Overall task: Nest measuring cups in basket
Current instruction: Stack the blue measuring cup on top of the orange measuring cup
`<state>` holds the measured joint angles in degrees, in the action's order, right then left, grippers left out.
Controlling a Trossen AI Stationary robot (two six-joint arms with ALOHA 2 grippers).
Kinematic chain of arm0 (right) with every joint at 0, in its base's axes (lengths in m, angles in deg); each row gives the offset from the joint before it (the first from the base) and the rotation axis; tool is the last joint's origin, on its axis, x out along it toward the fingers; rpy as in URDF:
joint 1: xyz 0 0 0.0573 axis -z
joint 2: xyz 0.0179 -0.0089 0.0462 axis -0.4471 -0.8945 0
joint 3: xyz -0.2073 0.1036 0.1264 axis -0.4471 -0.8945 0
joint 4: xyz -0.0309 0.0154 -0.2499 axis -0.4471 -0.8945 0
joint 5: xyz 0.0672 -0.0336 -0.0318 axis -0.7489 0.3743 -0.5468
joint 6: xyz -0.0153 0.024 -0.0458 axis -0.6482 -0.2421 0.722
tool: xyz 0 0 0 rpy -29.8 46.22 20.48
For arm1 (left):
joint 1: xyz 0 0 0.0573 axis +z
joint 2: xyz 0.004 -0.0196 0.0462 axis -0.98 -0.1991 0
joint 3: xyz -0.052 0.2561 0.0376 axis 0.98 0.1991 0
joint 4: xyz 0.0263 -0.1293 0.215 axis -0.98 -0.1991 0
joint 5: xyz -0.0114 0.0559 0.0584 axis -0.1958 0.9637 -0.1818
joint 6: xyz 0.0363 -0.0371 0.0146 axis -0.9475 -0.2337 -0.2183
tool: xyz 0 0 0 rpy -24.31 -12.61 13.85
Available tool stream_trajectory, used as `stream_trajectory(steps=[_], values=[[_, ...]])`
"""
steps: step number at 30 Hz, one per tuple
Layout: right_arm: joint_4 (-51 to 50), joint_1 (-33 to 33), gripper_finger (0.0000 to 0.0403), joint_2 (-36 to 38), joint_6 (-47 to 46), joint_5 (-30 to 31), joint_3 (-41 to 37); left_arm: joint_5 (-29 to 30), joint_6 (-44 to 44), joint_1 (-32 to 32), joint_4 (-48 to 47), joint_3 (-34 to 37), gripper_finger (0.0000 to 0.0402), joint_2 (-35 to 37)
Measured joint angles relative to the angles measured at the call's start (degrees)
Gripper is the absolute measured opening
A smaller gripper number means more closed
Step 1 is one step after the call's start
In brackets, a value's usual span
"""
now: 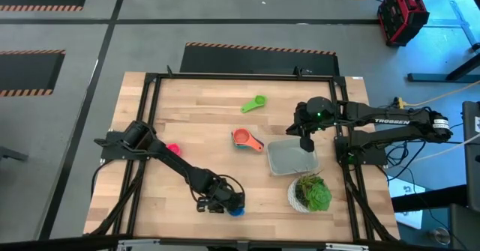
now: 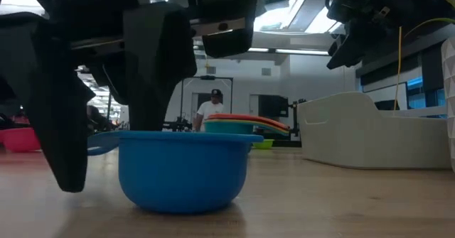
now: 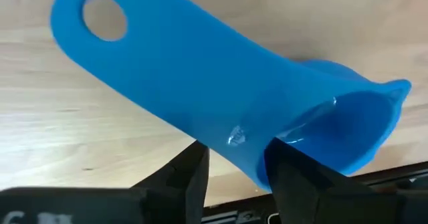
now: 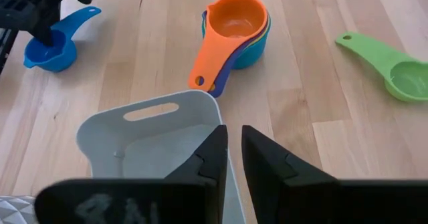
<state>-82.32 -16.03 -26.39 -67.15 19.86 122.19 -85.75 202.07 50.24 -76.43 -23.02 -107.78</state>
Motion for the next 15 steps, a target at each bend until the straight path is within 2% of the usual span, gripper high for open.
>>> stream_trajectory(steps=[5,10,15], values=[[0.0,0.0,0.0051,0.0,0.0,0.0,0.0,0.0,-0.1,0.0,0.0,0.0,0.0112,0.0],[0.0,0.0,0.0051,0.0,0.0,0.0,0.0,0.6,-0.5,0.0,-0.9,0.0,0.0062,0.0],[0.1,0.0,0.0051,0.0,0.1,0.0,0.0,1.9,-4.7,0.0,-1.0,0.0,0.0012,0.0]])
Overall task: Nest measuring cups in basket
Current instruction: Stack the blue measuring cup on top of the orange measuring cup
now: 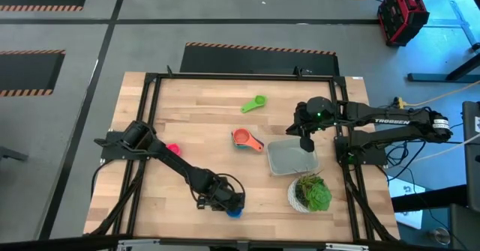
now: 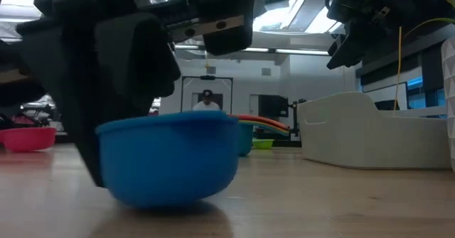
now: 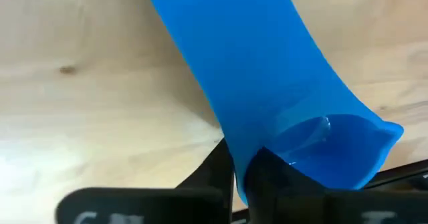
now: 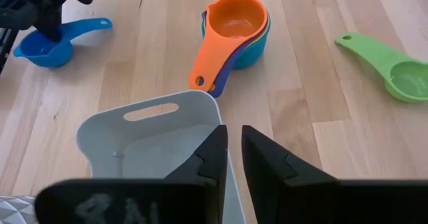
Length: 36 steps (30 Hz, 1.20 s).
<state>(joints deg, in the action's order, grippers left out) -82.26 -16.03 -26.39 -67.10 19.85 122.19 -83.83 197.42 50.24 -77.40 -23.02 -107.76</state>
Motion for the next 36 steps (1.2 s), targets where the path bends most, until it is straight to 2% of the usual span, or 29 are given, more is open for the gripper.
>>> stream_trajectory(steps=[5,14,18,23,29,36], values=[[0.0,0.0,0.0051,0.0,0.0,0.0,0.0,3.0,-7.8,0.0,-0.4,0.0,0.0013,0.1],[0.0,0.0,0.0051,0.0,-0.2,0.0,0.0,3.2,-32.5,1.9,-4.1,0.0,0.0008,2.8],[0.1,0.0,0.0051,0.0,-0.2,0.0,0.0,3.6,-48.8,5.2,-9.3,0.0,0.0006,5.6],[0.2,0.0,0.0051,0.0,-0.2,0.0,0.0,4.7,-71.0,12.3,-15.3,0.0,0.0009,10.6],[0.2,0.0,0.0051,0.0,-0.2,0.0,0.0,4.7,-97.0,22.7,-17.4,0.0,0.0008,15.9],[0.3,0.0,0.0051,0.0,-0.3,0.0,0.0,4.4,-126.0,32.7,-17.2,0.0,0.0011,17.7]])
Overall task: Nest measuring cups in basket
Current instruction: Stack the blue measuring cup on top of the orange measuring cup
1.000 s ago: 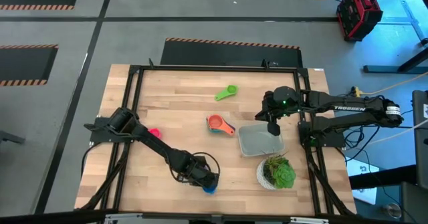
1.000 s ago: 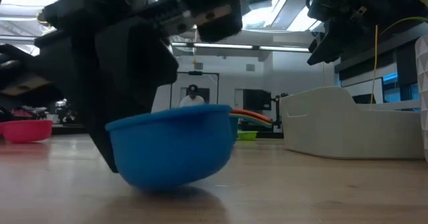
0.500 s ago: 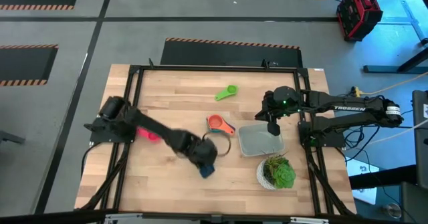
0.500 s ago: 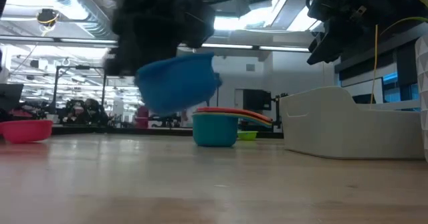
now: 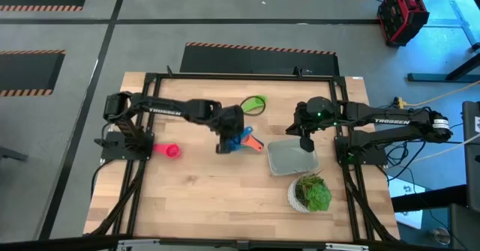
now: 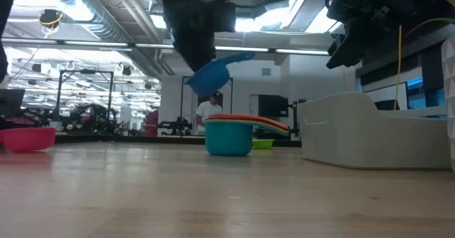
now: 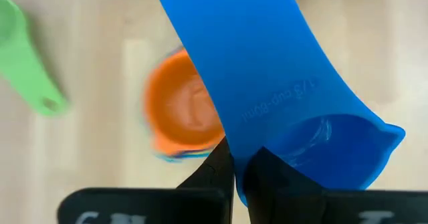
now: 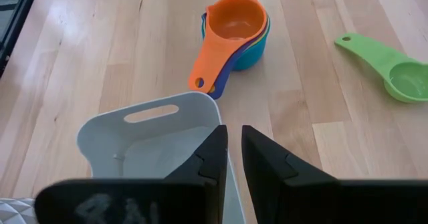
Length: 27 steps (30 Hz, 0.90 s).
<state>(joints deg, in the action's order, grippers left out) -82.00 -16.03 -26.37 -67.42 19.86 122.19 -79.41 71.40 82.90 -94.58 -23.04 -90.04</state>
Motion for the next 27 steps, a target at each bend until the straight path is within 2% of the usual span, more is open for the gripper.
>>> stream_trajectory(steps=[4,8,18,22,27], values=[[0.0,0.0,0.0051,0.0,-0.1,0.0,0.0,0.2,-12.9,3.5,1.7,0.0,0.0008,0.0],[0.0,0.0,0.0051,0.0,-0.1,0.0,0.0,0.4,-22.1,5.1,7.0,0.0,0.0008,0.0],[0.0,0.0,0.0051,0.0,0.0,0.0,0.0,0.2,-42.3,3.6,14.2,-0.4,0.0009,-0.1],[0.0,0.0,0.0051,0.0,-0.1,0.0,0.0,0.2,-46.1,2.9,14.4,-0.4,0.0009,-0.1],[0.0,0.0,0.0051,0.0,-0.1,0.0,0.0,0.2,-46.6,2.6,14.0,-0.4,0.0009,-1.3]])
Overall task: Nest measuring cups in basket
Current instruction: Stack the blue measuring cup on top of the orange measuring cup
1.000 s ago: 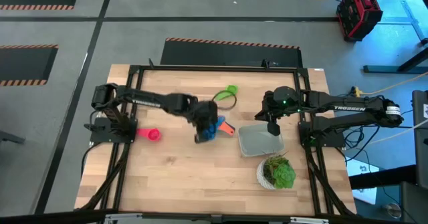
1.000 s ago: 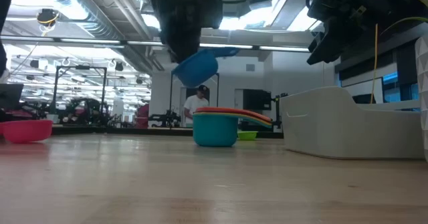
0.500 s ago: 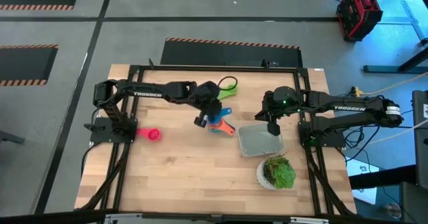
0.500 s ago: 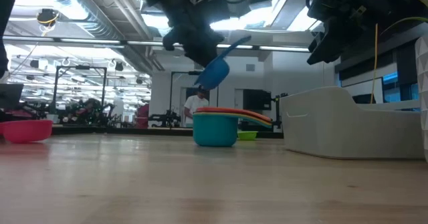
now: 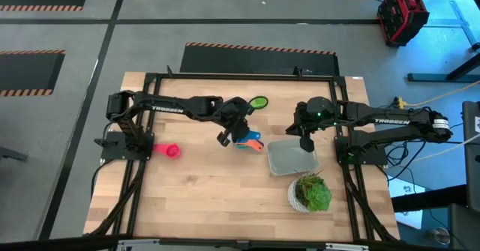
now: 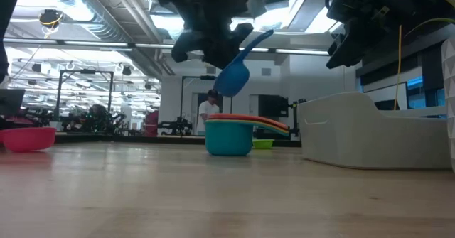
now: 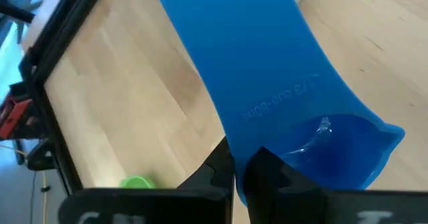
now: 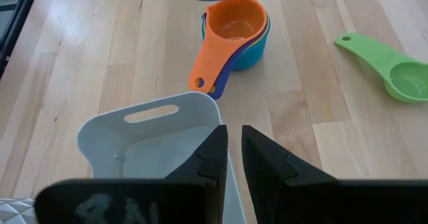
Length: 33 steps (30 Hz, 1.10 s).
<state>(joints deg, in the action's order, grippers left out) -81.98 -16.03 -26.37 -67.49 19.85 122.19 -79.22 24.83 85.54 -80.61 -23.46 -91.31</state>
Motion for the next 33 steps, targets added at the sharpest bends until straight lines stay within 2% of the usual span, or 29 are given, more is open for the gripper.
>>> stream_trajectory(steps=[7,13,25,33], values=[[0.1,0.0,0.0051,0.0,0.0,0.0,0.0,0.2,-0.5,0.4,0.1,0.0,0.0009,-3.3],[0.1,0.0,0.0051,0.0,0.0,0.0,0.0,3.2,-1.3,0.5,-0.2,0.0,0.0009,-3.5],[0.1,0.0,0.0051,0.0,0.0,0.0,0.0,4.3,-0.1,0.7,-3.7,0.0,0.001,-4.4],[0.2,0.0,0.0051,0.0,0.0,0.0,0.0,4.3,-0.1,0.7,-3.9,-0.1,0.0043,-4.4]])
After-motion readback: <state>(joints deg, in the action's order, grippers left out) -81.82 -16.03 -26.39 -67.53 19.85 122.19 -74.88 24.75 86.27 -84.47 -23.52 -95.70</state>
